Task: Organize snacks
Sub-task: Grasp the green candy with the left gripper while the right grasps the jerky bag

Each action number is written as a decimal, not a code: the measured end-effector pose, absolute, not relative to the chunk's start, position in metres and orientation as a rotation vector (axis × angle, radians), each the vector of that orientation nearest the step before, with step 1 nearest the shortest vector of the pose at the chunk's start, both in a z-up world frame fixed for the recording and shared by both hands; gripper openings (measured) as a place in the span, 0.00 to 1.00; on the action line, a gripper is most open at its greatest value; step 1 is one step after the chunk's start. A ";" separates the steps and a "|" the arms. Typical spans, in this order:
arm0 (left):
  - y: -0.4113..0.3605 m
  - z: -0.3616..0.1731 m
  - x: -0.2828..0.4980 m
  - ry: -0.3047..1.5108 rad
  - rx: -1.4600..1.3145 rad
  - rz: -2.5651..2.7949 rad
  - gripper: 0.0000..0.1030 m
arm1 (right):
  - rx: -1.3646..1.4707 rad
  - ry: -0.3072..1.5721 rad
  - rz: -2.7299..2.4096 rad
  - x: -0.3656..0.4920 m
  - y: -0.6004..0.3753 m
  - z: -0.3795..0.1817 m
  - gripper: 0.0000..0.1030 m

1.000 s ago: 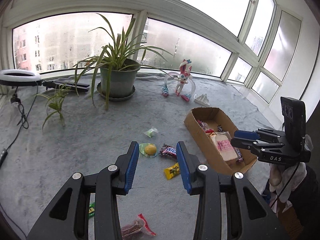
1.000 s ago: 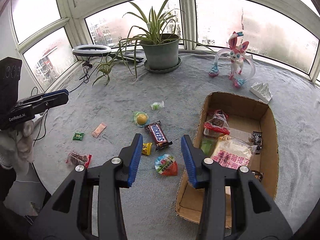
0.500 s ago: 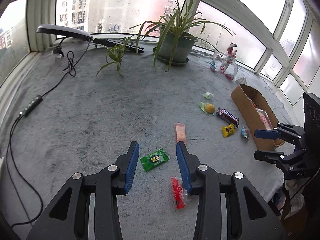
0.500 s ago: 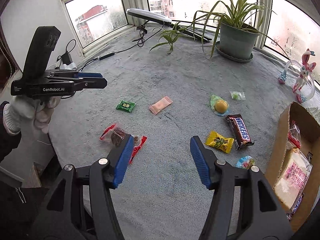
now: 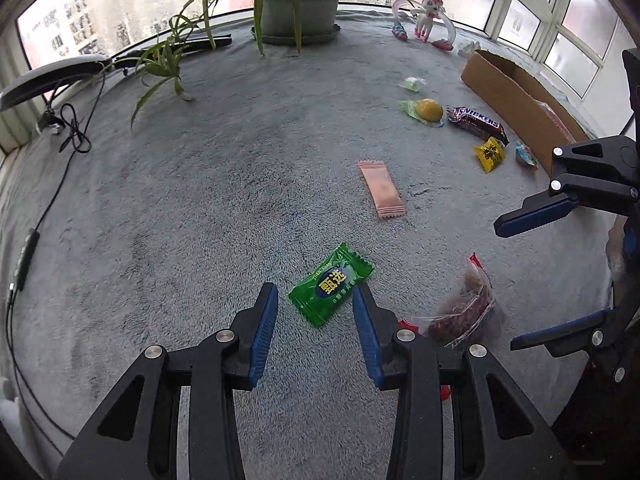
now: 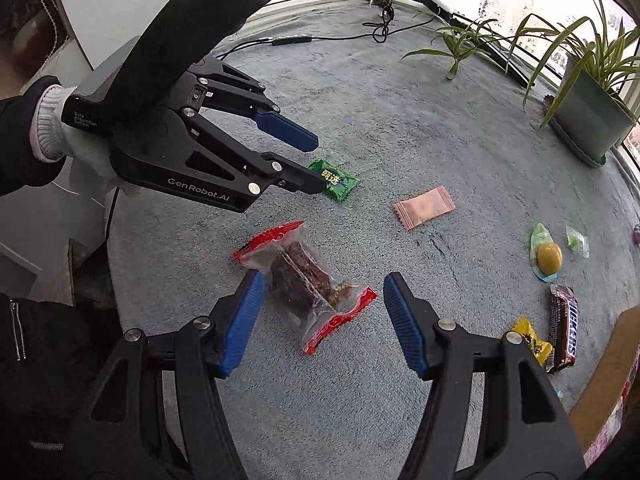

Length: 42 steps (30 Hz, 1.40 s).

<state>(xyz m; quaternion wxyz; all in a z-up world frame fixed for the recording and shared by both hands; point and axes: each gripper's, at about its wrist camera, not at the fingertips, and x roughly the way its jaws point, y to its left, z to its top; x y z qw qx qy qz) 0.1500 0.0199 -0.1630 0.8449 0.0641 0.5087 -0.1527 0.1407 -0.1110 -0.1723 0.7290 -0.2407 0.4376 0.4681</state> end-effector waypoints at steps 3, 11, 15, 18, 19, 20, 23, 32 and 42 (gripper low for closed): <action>0.018 -0.165 0.150 1.067 0.179 -0.332 0.36 | -0.544 0.974 1.053 0.143 -0.106 -0.177 0.63; 0.009 -0.167 0.154 1.059 0.255 -0.359 0.36 | -0.554 0.986 1.101 0.148 -0.096 -0.185 0.63; 0.008 -0.168 0.155 1.052 0.244 -0.359 0.36 | -0.559 0.996 1.128 0.146 -0.089 -0.190 0.63; 0.009 -0.168 0.155 1.050 0.222 -0.369 0.28 | -0.584 0.996 1.139 0.143 -0.085 -0.194 0.63; 0.010 -0.168 0.155 1.048 0.219 -0.369 0.27 | -0.589 0.999 1.147 0.142 -0.084 -0.195 0.63; 0.010 -0.168 0.155 1.045 0.218 -0.372 0.25 | -0.593 1.002 1.153 0.141 -0.084 -0.196 0.63; 0.011 -0.168 0.153 1.039 0.208 -0.370 0.21 | -0.615 1.007 1.146 0.139 -0.081 -0.199 0.63; 0.017 -0.169 0.151 1.027 0.115 -0.334 0.19 | -0.573 1.012 1.112 0.142 -0.087 -0.201 0.39; 0.021 -0.165 0.146 1.006 0.014 -0.286 0.18 | -0.442 1.013 0.998 0.150 -0.109 -0.196 0.37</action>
